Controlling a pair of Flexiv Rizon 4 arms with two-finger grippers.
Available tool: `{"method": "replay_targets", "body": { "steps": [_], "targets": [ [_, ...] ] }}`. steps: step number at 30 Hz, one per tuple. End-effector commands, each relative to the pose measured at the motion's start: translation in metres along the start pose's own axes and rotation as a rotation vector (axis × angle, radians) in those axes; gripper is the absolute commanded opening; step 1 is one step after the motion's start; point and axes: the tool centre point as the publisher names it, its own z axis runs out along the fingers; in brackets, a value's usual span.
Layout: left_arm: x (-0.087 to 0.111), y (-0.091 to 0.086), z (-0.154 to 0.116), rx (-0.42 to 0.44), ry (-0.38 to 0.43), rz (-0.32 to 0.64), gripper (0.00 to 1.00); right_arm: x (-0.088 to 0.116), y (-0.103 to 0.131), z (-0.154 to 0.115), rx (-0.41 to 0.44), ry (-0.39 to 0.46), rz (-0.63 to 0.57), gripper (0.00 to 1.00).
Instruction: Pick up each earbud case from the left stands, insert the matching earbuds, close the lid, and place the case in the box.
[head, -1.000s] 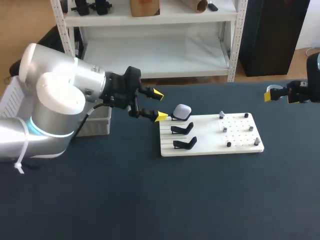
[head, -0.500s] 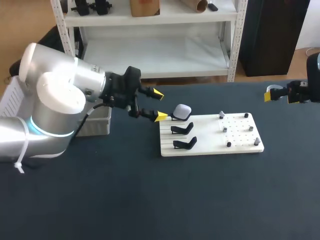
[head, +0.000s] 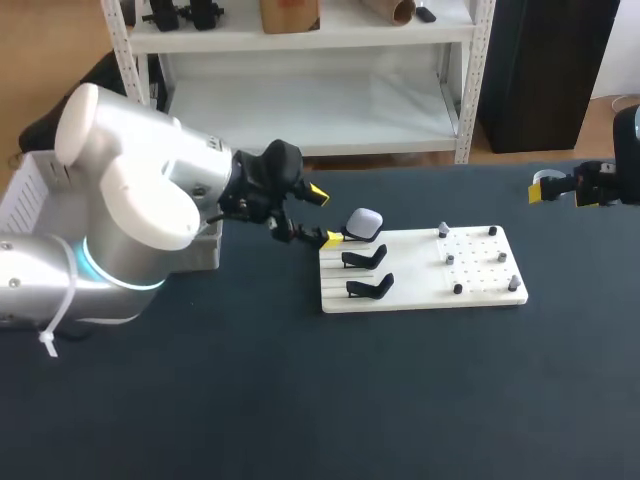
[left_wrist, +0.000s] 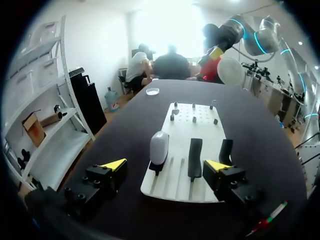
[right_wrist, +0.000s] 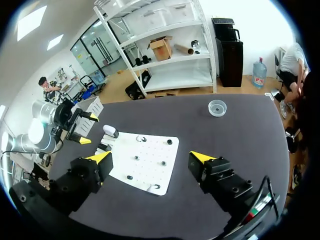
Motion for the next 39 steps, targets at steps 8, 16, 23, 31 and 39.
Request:
{"method": "replay_targets", "body": {
  "steps": [8, 16, 23, 31, 39],
  "targets": [
    [0.002, 0.012, 0.024, 0.066, -0.082, -0.026, 1.0, 0.0, 0.0, 0.0, -0.002, 0.001, -0.001, 1.0],
    [-0.002, 0.015, 0.036, 0.107, -0.11, -0.018, 1.0, 0.0, 0.0, 0.0, -0.002, 0.001, -0.001, 1.0],
    [-0.002, 0.017, 0.049, 0.144, -0.12, -0.029, 0.99, 0.0, 0.0, 0.0, -0.002, 0.001, -0.001, 1.0],
    [0.0, 0.02, 0.058, 0.176, -0.139, -0.04, 0.89, 0.0, 0.0, 0.0, -0.002, 0.001, -0.001, 1.0],
    [0.002, 0.021, 0.067, 0.2, -0.154, -0.053, 0.82, 0.0, 0.0, 0.0, -0.002, 0.001, -0.001, 1.0]
  ]
}}
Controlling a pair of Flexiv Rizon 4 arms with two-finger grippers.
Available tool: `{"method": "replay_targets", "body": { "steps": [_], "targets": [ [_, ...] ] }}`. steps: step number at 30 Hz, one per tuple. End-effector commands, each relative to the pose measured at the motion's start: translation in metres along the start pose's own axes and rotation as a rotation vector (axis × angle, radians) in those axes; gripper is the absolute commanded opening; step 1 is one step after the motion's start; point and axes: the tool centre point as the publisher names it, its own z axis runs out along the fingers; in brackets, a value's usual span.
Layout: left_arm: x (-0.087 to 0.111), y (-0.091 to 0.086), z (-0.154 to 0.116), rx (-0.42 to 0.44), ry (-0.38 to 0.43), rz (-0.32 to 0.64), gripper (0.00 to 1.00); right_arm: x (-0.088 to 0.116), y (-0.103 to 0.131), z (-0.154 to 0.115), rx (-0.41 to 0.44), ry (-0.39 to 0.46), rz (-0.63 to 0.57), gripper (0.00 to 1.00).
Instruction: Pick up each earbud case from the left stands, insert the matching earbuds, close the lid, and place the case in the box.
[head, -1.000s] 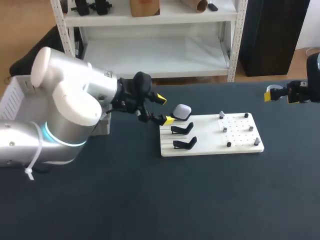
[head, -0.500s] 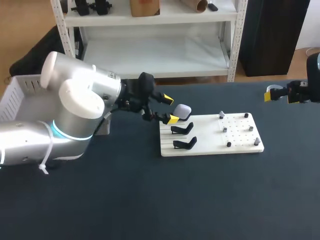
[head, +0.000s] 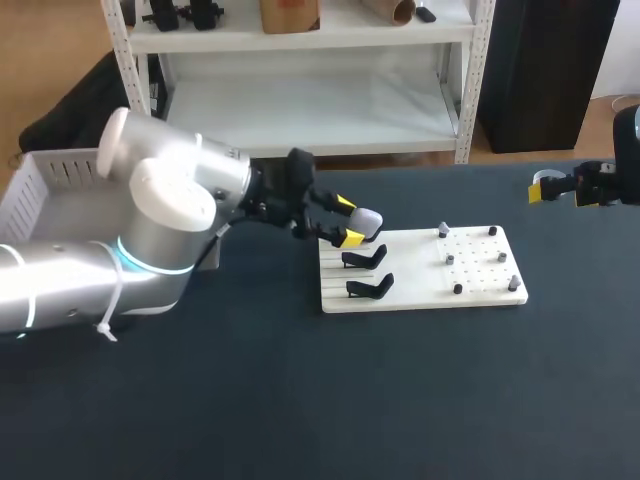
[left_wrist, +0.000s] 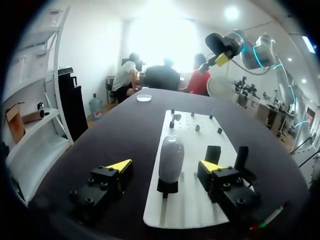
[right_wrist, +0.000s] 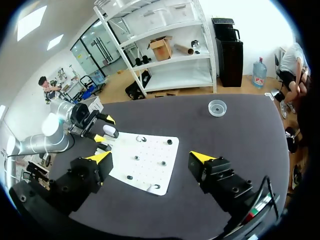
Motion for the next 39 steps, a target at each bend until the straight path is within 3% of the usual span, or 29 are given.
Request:
{"method": "replay_targets", "body": {
  "steps": [1, 8, 10, 12, 28, 33, 37, 39],
  "targets": [
    [0.001, 0.009, 0.007, 0.019, -0.006, 0.002, 0.77, 0.0, 0.0, 0.0, -0.002, 0.001, -0.001, 1.0],
    [0.0, 0.011, 0.01, 0.034, -0.014, 0.004, 0.65, 0.0, 0.0, 0.0, -0.002, 0.001, -0.001, 1.0],
    [0.0, 0.011, 0.011, 0.043, -0.024, 0.001, 0.54, 0.0, 0.0, 0.0, -0.002, 0.001, -0.001, 1.0],
    [0.001, 0.01, 0.012, 0.045, -0.027, 0.0, 0.51, 0.0, 0.0, 0.0, -0.002, 0.001, -0.001, 1.0],
    [0.002, 0.003, 0.017, 0.072, -0.04, -0.002, 0.5, 0.0, 0.0, 0.0, -0.002, 0.001, -0.001, 1.0],
    [0.002, 0.0, 0.016, 0.073, -0.042, 0.002, 0.6, 0.0, 0.0, 0.0, -0.002, 0.001, -0.001, 1.0],
    [0.002, -0.001, 0.016, 0.076, -0.042, 0.005, 0.56, 0.0, 0.0, 0.0, -0.002, 0.001, -0.001, 1.0],
    [0.004, -0.001, 0.017, 0.077, -0.041, 0.004, 0.49, 0.0, 0.0, 0.0, -0.002, 0.001, -0.001, 1.0]
  ]
}}
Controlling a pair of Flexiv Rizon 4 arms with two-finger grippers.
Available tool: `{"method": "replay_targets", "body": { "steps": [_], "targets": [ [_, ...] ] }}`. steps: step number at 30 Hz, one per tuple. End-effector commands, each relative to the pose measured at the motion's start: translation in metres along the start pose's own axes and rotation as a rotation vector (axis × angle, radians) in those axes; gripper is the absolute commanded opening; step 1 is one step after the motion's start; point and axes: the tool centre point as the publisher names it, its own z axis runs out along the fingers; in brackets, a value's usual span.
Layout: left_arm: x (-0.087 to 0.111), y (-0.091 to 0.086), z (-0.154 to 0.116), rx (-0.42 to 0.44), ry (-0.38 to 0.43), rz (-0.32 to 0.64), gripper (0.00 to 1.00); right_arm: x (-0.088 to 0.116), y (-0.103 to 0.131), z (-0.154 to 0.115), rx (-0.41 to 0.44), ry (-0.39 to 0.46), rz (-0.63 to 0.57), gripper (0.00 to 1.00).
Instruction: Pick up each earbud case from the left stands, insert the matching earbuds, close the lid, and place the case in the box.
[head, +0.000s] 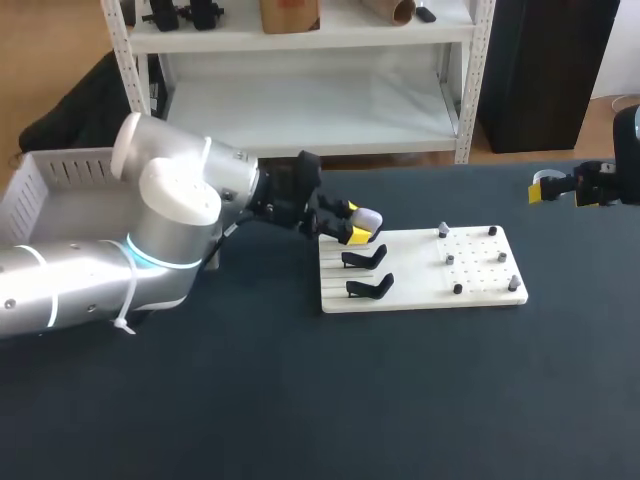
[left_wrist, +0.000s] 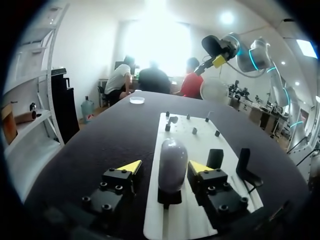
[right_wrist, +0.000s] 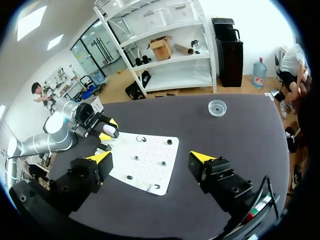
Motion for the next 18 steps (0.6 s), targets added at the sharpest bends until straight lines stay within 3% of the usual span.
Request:
{"method": "replay_targets", "body": {
  "steps": [1, 9, 18],
  "targets": [
    [0.0055, 0.0004, 0.0007, 0.001, -0.003, -0.002, 0.49, -0.0001, -0.0004, 0.0001, -0.002, 0.001, -0.001, 1.0],
    [0.0071, -0.0017, -0.0009, 0.007, -0.003, -0.002, 0.48, -0.0001, -0.0004, 0.0001, -0.002, 0.001, -0.001, 1.0],
    [0.0116, -0.0014, 0.0, 0.013, -0.004, -0.009, 0.4, -0.0001, -0.0004, 0.0001, -0.002, 0.001, -0.001, 1.0]
  ]
}}
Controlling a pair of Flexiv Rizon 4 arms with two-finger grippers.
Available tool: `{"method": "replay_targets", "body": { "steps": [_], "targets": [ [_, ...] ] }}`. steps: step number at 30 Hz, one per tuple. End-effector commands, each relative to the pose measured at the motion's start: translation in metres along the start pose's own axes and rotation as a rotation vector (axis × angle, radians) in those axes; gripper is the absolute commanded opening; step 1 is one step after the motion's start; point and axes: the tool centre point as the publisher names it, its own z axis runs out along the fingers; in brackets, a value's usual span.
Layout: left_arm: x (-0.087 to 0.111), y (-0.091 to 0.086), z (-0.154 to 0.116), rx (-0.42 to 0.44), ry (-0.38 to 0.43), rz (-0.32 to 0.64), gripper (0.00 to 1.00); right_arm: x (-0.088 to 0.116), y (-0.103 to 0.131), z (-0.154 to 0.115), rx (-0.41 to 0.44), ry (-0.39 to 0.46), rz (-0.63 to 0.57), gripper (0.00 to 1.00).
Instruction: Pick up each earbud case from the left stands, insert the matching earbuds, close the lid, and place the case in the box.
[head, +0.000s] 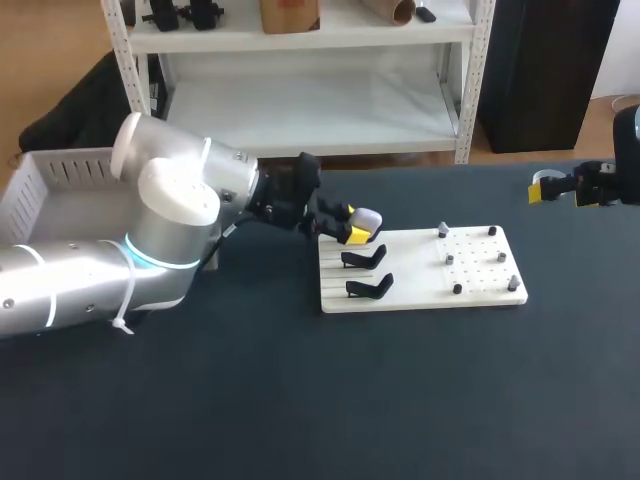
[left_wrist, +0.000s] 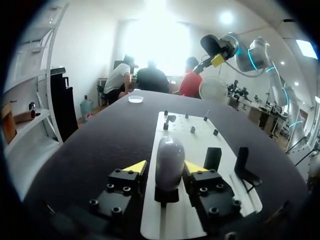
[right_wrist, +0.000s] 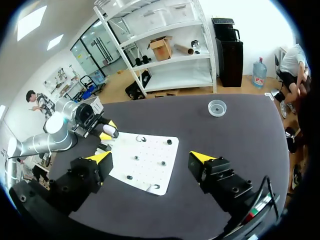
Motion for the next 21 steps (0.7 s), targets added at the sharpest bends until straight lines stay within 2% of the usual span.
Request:
{"method": "replay_targets", "body": {
  "steps": [1, 2, 4, 6, 12, 21],
  "targets": [
    [0.009, 0.002, 0.001, 0.004, -0.01, -0.005, 0.38, 0.0, 0.0, 0.0, -0.002, 0.001, -0.001, 1.0],
    [0.009, 0.002, 0.001, 0.005, -0.011, -0.006, 0.35, 0.0, 0.0, 0.0, -0.002, 0.001, -0.001, 1.0],
    [0.009, 0.002, 0.001, 0.007, -0.011, -0.007, 0.2, 0.0, 0.0, 0.0, -0.002, 0.001, -0.001, 1.0],
    [0.009, 0.002, 0.001, 0.008, -0.011, -0.007, 0.0, 0.0, 0.0, 0.0, -0.002, 0.001, -0.001, 1.0],
    [0.006, -0.001, -0.004, 0.007, -0.018, 0.01, 0.0, 0.0, 0.0, 0.0, -0.002, 0.001, -0.001, 1.0],
    [-0.025, -0.019, -0.03, -0.037, -0.04, 0.103, 0.0, 0.0, 0.0, 0.0, -0.002, 0.001, -0.001, 1.0]
  ]
}}
